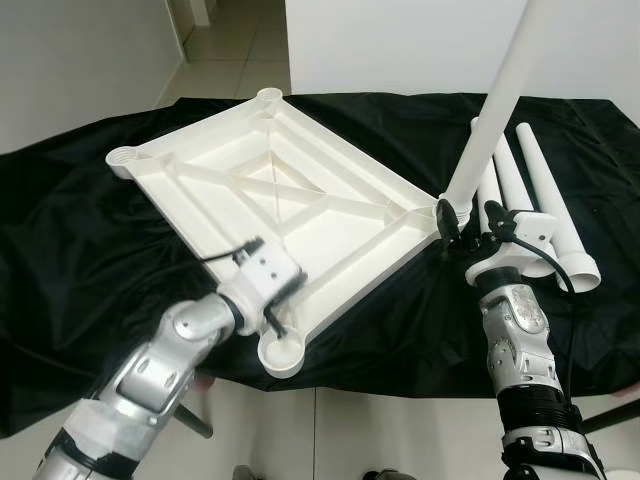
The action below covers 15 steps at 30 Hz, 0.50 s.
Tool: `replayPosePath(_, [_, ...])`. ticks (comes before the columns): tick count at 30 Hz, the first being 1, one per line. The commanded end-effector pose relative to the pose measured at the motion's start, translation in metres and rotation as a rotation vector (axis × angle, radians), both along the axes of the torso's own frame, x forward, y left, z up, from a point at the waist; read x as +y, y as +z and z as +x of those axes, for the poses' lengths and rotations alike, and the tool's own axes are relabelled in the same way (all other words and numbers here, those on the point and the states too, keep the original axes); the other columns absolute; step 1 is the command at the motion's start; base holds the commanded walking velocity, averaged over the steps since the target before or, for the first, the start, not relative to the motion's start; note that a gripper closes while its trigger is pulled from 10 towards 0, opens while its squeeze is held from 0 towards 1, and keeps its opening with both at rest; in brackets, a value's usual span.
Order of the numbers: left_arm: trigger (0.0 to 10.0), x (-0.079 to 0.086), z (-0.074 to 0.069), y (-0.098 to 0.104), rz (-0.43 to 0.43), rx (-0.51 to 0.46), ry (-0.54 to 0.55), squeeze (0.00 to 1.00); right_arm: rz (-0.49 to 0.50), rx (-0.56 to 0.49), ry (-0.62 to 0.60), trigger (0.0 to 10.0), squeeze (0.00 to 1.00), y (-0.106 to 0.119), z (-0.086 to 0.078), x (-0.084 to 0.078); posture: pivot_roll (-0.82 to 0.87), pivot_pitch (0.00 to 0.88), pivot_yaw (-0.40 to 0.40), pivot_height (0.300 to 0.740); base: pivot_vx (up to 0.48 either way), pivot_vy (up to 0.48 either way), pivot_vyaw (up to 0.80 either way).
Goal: Building children table
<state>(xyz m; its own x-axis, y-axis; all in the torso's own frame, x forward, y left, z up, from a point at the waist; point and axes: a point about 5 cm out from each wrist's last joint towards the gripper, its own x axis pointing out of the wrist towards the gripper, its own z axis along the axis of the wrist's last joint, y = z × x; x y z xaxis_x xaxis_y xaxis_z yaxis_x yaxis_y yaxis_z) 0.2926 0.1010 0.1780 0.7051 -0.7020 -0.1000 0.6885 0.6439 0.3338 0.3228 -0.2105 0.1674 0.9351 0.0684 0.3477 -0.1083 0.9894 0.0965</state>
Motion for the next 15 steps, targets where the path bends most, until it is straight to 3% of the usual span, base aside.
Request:
replayPosePath(1, [10.0, 0.018, 0.015, 0.015, -0.093, -0.103, 0.238, 0.00, 0.011, 0.014, 0.022, 10.0, 0.00, -0.004, -0.002, 0.006, -0.06, 0.111, 0.092, 0.740, 0.000, 0.000, 0.00])
replayPosePath(2, [10.0, 0.018, 0.015, 0.015, -0.093, -0.103, 0.238, 0.00, 0.011, 0.014, 0.022, 10.0, 0.00, -0.004, -0.002, 0.006, -0.06, 0.111, 0.092, 0.740, 0.000, 0.000, 0.00])
replayPosePath(4, [10.0, 0.028, 0.024, 0.028, -0.206, -0.111, 0.288, 0.00, 0.014, 0.017, 0.019, 10.0, 0.00, -0.005, -0.004, 0.006, -0.06, 0.112, 0.096, 0.740, 0.000, 0.000, 0.00])
replayPosePath(7, [10.0, 0.038, 0.030, 0.037, -0.280, -0.111, 0.286, 0.00, 0.017, 0.022, 0.020, 10.0, 0.00, -0.007, -0.006, 0.007, -0.06, 0.112, 0.095, 0.740, 0.000, 0.000, 0.00])
replayPosePath(11, [10.0, 0.044, 0.032, 0.041, -0.308, -0.110, 0.240, 0.00, 0.012, 0.029, 0.034, 10.0, 0.00, -0.008, -0.007, 0.009, -0.06, 0.112, 0.094, 0.740, 0.000, 0.000, 0.00])
replayPosePath(12, [10.0, 0.048, 0.032, 0.041, -0.304, -0.109, 0.220, 0.08, 0.005, 0.031, 0.042, 10.0, 0.00, -0.008, -0.007, 0.009, -0.06, 0.111, 0.093, 0.740, 0.000, 0.000, 0.00])
replayPosePath(15, [10.0, 0.051, 0.033, 0.041, -0.292, -0.111, 0.207, 0.07, -0.001, 0.032, 0.049, 10.0, 0.00, -0.007, -0.007, 0.009, -0.06, 0.111, 0.091, 0.740, 0.000, 0.000, 0.00])
